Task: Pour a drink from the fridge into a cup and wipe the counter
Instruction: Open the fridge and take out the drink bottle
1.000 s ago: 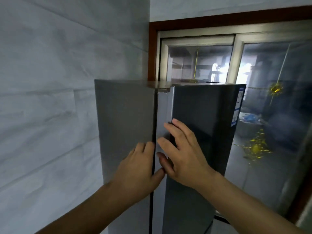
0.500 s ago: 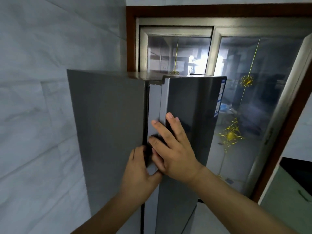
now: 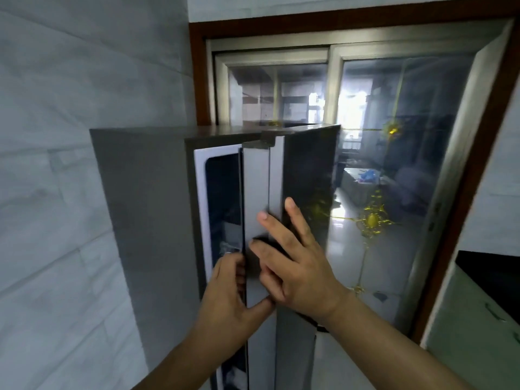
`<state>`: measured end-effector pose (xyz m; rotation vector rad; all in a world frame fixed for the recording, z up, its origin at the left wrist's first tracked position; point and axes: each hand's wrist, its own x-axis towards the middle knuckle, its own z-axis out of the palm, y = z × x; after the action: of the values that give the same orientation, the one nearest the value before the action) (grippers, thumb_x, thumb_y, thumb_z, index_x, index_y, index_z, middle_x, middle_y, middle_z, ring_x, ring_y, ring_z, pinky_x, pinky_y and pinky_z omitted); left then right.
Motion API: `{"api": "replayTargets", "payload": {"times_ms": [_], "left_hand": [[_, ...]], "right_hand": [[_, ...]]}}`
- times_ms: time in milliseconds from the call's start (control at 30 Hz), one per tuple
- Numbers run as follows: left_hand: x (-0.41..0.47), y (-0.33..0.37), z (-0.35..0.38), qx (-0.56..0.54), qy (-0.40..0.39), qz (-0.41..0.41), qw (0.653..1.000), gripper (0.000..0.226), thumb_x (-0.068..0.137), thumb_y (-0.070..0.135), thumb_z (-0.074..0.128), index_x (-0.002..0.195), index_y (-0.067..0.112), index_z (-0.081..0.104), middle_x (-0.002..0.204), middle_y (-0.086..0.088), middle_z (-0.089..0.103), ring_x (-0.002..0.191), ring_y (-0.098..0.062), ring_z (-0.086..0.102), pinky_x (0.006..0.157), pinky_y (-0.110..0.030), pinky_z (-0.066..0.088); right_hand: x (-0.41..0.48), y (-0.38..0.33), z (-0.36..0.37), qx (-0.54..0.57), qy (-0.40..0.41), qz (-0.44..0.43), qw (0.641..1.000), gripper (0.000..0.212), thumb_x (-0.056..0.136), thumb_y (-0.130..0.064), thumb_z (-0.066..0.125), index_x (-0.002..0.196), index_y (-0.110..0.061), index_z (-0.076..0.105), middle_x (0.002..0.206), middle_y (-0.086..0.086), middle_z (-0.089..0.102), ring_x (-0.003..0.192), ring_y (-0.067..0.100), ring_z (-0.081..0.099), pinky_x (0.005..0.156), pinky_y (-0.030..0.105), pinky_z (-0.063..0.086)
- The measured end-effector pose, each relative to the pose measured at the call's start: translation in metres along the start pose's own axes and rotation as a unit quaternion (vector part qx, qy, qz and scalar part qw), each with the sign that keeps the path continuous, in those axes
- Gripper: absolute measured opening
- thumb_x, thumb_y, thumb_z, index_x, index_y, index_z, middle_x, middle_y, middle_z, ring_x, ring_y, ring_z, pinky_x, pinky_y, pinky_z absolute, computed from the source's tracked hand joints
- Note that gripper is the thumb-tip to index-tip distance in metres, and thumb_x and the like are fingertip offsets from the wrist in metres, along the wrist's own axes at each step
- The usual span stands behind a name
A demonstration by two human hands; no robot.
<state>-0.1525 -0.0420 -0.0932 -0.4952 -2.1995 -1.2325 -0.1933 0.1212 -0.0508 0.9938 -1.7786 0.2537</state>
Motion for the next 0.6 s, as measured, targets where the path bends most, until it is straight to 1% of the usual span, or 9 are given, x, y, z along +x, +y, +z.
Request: {"api": "replayTargets", "payload": {"times_ms": [67, 167, 267, 333, 367, 433, 500, 533, 600], "left_hand": [[-0.004, 0.007, 0.011, 0.04, 0.007, 0.046, 0.998, 0.053, 0.072, 0.051, 0.078, 0.113, 0.033, 0.05, 0.114, 0.011, 0.051, 0.108, -0.012, 0.055, 0.089, -0.034, 0.053], [-0.001, 0.022, 0.037, 0.046, 0.001, 0.071, 0.996, 0.075, 0.072, 0.062, 0.07, 0.134, 0.035, 0.037, 0.139, 0.008, 0.04, 0.131, -0.02, 0.044, 0.108, -0.038, 0.041], [0.01, 0.036, 0.063, 0.114, -0.003, 0.121, 0.986, 0.087, 0.078, 0.069, 0.06, 0.146, 0.02, 0.037, 0.154, -0.002, 0.036, 0.146, -0.022, 0.028, 0.117, -0.046, 0.029], [0.022, 0.039, 0.074, 0.17, -0.012, 0.143, 0.975, 0.089, 0.082, 0.07, 0.053, 0.149, 0.013, 0.037, 0.158, -0.008, 0.036, 0.151, -0.026, 0.021, 0.121, -0.053, 0.022], [0.027, 0.045, 0.082, 0.18, -0.023, 0.15, 0.972, 0.087, 0.084, 0.07, 0.051, 0.148, 0.013, 0.039, 0.156, -0.008, 0.039, 0.151, -0.027, 0.022, 0.121, -0.055, 0.021], [0.04, 0.052, 0.098, 0.188, -0.058, 0.179, 0.964, 0.074, 0.088, 0.069, 0.046, 0.139, 0.015, 0.05, 0.143, -0.008, 0.053, 0.144, -0.031, 0.035, 0.119, -0.053, 0.025], [0.05, 0.066, 0.124, 0.179, -0.088, 0.217, 0.956, 0.054, 0.092, 0.062, 0.048, 0.122, 0.018, 0.057, 0.121, -0.005, 0.063, 0.125, -0.033, 0.054, 0.112, -0.039, 0.03], [0.054, 0.072, 0.134, 0.177, -0.095, 0.232, 0.952, 0.046, 0.092, 0.056, 0.052, 0.116, 0.017, 0.059, 0.111, -0.004, 0.063, 0.114, -0.031, 0.059, 0.105, -0.032, 0.031], [0.063, 0.087, 0.154, 0.182, -0.105, 0.26, 0.942, 0.039, 0.09, 0.049, 0.056, 0.111, 0.016, 0.062, 0.105, -0.002, 0.064, 0.103, -0.026, 0.059, 0.094, -0.027, 0.034]], "right_hand": [[-0.016, 0.007, -0.027, -0.01, -0.012, 0.004, 1.0, 0.035, 0.087, -0.015, 0.063, 0.121, -0.006, 0.065, 0.152, 0.014, 0.031, 0.149, 0.043, 0.008, 0.116, 0.059, 0.025], [-0.048, 0.019, -0.07, -0.024, -0.028, 0.048, 0.998, 0.045, 0.089, -0.015, 0.061, 0.132, -0.012, 0.049, 0.156, 0.012, 0.024, 0.148, 0.047, 0.008, 0.118, 0.054, 0.023], [-0.079, 0.03, -0.112, -0.044, -0.039, 0.12, 0.991, 0.05, 0.089, -0.016, 0.059, 0.137, -0.014, 0.044, 0.159, 0.009, 0.019, 0.148, 0.043, 0.013, 0.115, 0.046, 0.027], [-0.09, 0.034, -0.132, -0.042, -0.036, 0.17, 0.984, 0.051, 0.089, -0.016, 0.061, 0.137, -0.014, 0.044, 0.16, 0.008, 0.018, 0.149, 0.039, 0.015, 0.113, 0.042, 0.028], [-0.098, 0.037, -0.145, -0.045, -0.04, 0.192, 0.98, 0.052, 0.089, -0.017, 0.062, 0.137, -0.013, 0.044, 0.161, 0.008, 0.017, 0.149, 0.038, 0.016, 0.113, 0.041, 0.027], [-0.113, 0.044, -0.162, -0.052, -0.052, 0.234, 0.969, 0.052, 0.09, -0.021, 0.062, 0.139, -0.014, 0.046, 0.162, 0.008, 0.017, 0.149, 0.036, 0.018, 0.113, 0.039, 0.026], [-0.131, 0.055, -0.186, -0.069, -0.066, 0.276, 0.957, 0.053, 0.091, -0.025, 0.06, 0.141, -0.015, 0.046, 0.163, 0.008, 0.017, 0.15, 0.034, 0.014, 0.114, 0.037, 0.021], [-0.138, 0.058, -0.194, -0.08, -0.074, 0.291, 0.951, 0.054, 0.091, -0.026, 0.06, 0.142, -0.016, 0.045, 0.163, 0.008, 0.016, 0.151, 0.031, 0.011, 0.115, 0.035, 0.016], [-0.154, 0.064, -0.211, -0.102, -0.088, 0.313, 0.94, 0.054, 0.09, -0.027, 0.06, 0.141, -0.015, 0.045, 0.161, 0.012, 0.019, 0.151, 0.029, 0.007, 0.118, 0.036, 0.013]]}}
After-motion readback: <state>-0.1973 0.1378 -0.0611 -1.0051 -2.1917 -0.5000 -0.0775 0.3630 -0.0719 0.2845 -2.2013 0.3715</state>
